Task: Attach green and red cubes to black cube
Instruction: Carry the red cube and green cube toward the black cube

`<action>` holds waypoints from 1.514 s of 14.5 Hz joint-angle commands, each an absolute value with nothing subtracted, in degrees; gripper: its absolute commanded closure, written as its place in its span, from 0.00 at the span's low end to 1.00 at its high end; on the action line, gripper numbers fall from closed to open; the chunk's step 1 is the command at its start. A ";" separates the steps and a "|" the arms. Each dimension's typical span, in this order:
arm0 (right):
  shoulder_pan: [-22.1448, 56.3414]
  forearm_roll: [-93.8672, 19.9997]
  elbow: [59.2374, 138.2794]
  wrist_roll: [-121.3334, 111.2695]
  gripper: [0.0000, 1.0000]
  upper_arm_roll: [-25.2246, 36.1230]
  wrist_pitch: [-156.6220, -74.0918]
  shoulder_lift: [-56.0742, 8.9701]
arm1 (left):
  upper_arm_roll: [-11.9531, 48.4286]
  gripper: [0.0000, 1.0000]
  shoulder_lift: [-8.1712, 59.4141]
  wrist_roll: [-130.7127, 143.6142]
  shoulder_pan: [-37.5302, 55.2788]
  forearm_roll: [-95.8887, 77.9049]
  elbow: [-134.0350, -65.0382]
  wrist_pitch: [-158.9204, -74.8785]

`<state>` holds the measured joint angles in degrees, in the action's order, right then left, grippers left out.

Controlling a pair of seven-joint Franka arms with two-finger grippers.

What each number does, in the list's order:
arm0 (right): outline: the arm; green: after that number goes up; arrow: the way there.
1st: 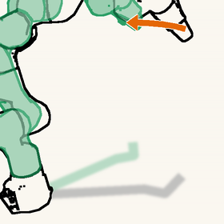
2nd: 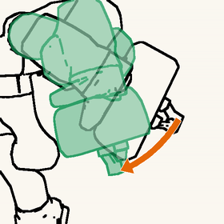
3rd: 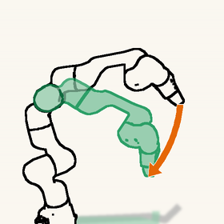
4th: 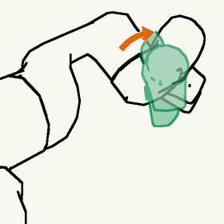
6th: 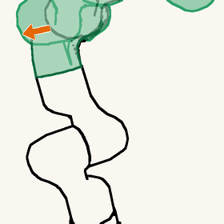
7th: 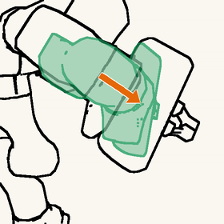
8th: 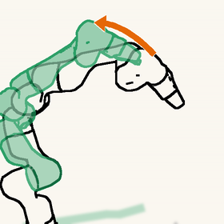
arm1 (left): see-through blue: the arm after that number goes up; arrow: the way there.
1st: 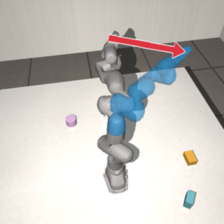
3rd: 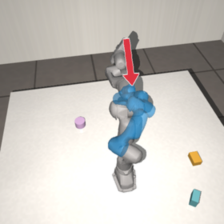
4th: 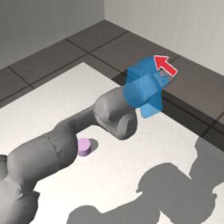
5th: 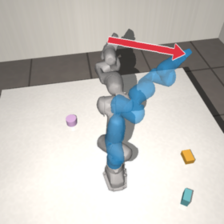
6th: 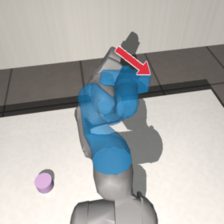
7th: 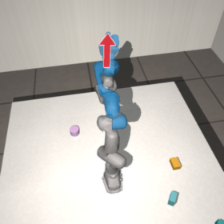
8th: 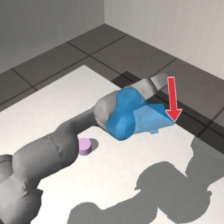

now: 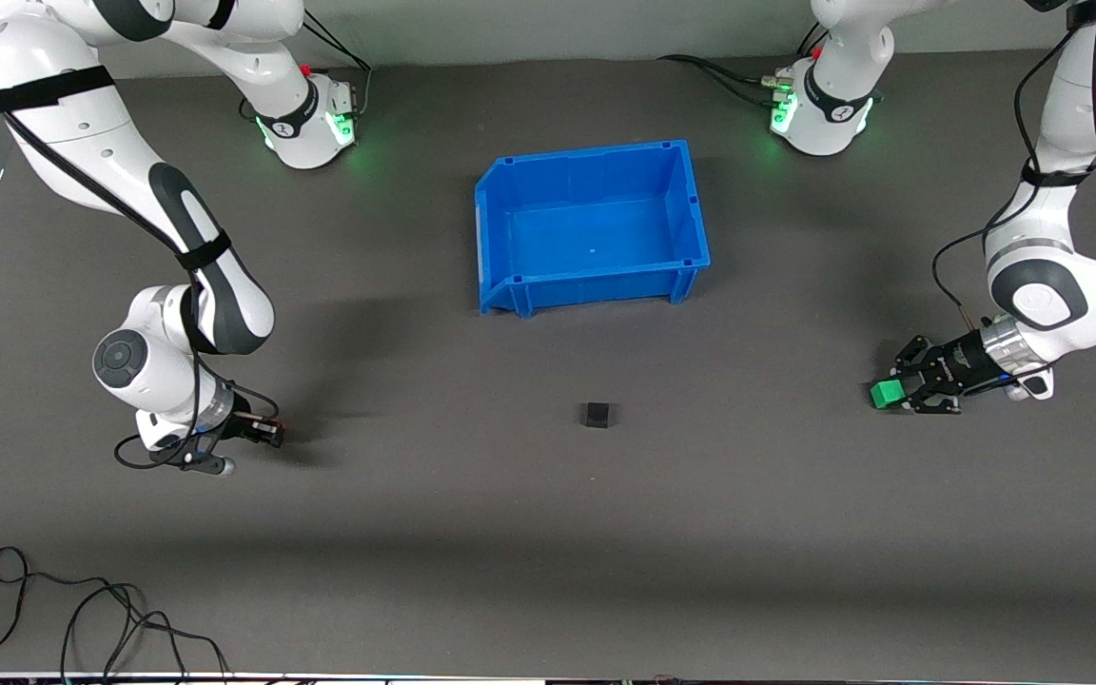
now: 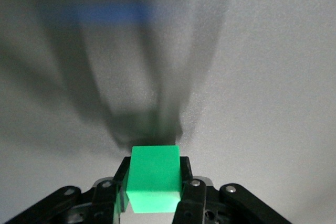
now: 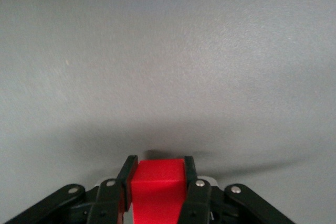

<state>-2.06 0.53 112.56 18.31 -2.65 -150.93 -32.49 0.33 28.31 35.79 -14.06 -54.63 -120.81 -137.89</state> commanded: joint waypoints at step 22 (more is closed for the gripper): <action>27.15 -0.26 77.54 108.94 1.00 -3.16 -126.74 -43.58 | 0.09 0.84 31.28 68.90 20.38 -49.39 -106.97 -148.09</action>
<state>25.61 0.43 84.99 102.32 -3.67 -129.45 -38.68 1.10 28.67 67.21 18.23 -49.98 -110.15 -147.27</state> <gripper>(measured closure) 0.604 0.626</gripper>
